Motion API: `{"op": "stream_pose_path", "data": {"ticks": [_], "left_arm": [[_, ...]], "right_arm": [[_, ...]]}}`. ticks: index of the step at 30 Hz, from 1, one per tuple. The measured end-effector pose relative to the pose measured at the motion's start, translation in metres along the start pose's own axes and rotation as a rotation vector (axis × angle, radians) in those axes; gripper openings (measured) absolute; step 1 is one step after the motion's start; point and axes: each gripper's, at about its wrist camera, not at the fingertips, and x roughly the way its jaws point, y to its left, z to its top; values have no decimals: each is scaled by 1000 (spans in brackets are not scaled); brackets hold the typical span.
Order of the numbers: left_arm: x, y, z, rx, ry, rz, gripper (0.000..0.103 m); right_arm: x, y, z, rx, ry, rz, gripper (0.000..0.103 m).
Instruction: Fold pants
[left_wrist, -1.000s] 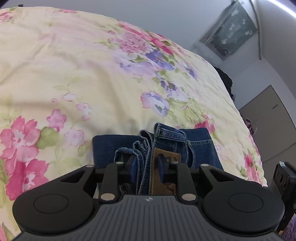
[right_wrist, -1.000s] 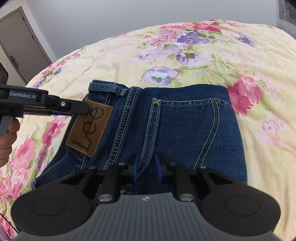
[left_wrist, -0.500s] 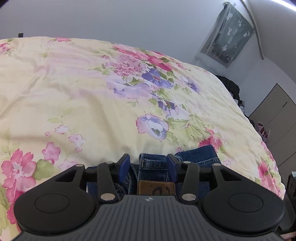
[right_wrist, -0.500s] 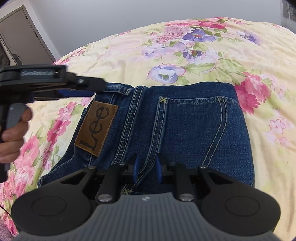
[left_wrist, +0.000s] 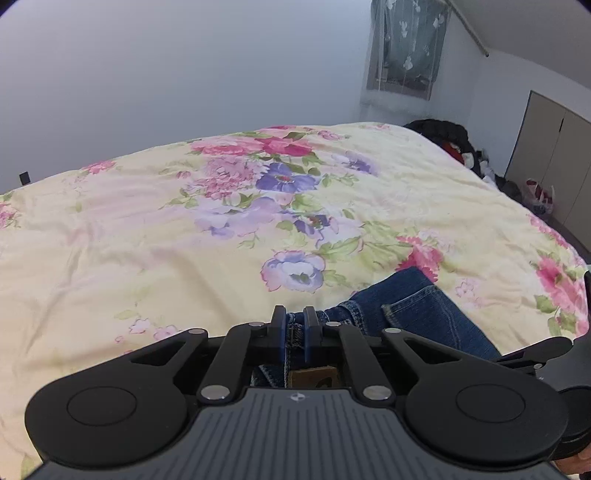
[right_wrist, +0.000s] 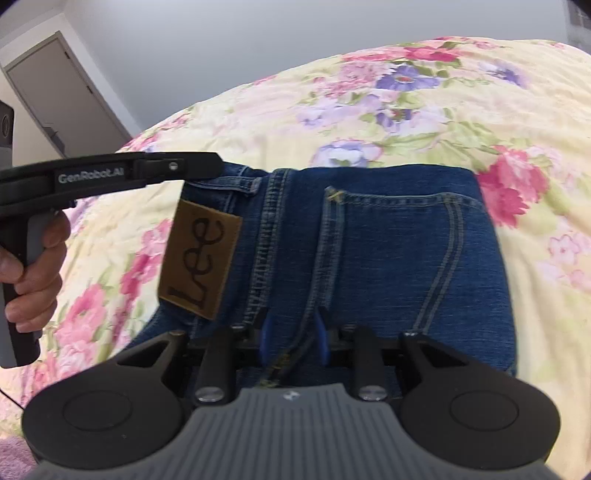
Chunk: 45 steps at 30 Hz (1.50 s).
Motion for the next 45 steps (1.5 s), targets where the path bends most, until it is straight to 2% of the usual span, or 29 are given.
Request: {"op": "stream_pose_path", "data": {"ticks": [2, 4, 7, 11, 14, 18, 19, 22, 24, 29, 32, 35, 39, 42, 45], "left_arm": [[7, 4, -5, 20, 33, 47, 9], [17, 7, -13, 30, 58, 76, 9], [35, 12, -20, 24, 84, 106, 9], [56, 23, -32, 4, 130, 122, 9], [56, 25, -31, -16, 143, 119, 9], [31, 31, -20, -70, 140, 80, 14], [21, 30, -18, -59, 135, 70, 18], [-8, 17, -12, 26, 140, 92, 18], [-26, 9, -13, 75, 149, 81, 18], [-60, -8, -21, 182, 177, 88, 18], [-73, -9, -28, 205, 198, 98, 18], [-84, -7, -32, 191, 209, 108, 18], [-96, -5, -37, 168, 222, 116, 18], [-104, -8, -40, 172, 237, 119, 19], [-112, -10, -41, 191, 245, 124, 20]], "right_arm": [[5, 12, 2, -22, 32, 32, 18], [14, 28, 1, -64, 50, 9, 18], [33, 45, 0, -118, 69, -26, 24], [50, 53, 0, -153, 101, -58, 24], [56, 50, 1, -148, 114, -52, 24], [51, 54, 2, -155, 115, -64, 24], [49, 57, 3, -162, 113, -72, 24], [37, 64, 5, -172, 92, -98, 26], [23, 67, 6, -180, 57, -125, 28], [-26, 66, 1, -209, -13, -190, 28], [-53, 61, -10, -241, -17, -237, 24], [-69, 51, -23, -230, 8, -255, 24], [-54, 40, -44, -202, 92, -273, 24], [-36, 35, -59, -211, 116, -309, 24], [-32, 36, -61, -217, 114, -321, 24]]}}
